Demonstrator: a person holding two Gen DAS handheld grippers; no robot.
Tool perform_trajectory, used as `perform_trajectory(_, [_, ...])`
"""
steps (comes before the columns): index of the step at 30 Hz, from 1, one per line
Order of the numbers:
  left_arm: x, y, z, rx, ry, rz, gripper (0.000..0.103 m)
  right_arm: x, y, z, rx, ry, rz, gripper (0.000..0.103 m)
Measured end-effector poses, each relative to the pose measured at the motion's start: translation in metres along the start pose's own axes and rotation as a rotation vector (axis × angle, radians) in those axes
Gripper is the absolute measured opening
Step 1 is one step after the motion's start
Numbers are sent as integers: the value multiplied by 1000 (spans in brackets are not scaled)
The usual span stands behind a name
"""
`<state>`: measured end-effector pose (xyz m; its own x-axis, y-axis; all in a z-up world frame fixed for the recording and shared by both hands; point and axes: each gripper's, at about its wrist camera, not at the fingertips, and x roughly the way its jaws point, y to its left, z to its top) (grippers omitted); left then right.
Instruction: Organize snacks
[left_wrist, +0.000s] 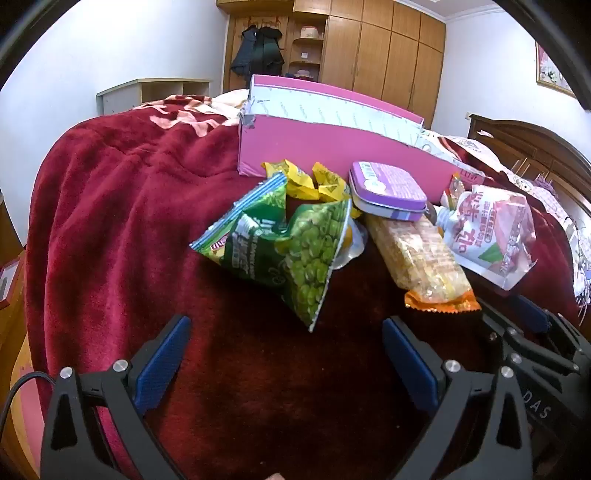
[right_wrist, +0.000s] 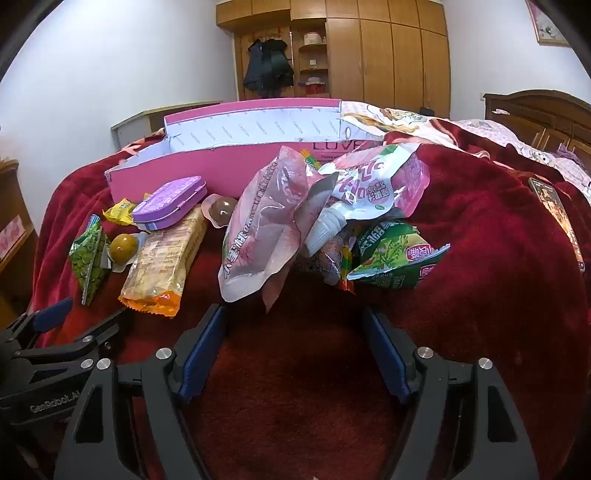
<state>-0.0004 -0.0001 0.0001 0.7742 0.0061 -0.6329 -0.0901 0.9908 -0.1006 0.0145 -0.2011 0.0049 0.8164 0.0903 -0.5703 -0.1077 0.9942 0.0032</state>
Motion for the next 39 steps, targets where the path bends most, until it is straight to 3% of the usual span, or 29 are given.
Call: perform_trajectory(39, [-1,-1,-4,3,-5,8,103,0,-1,0,23,16,17,77])
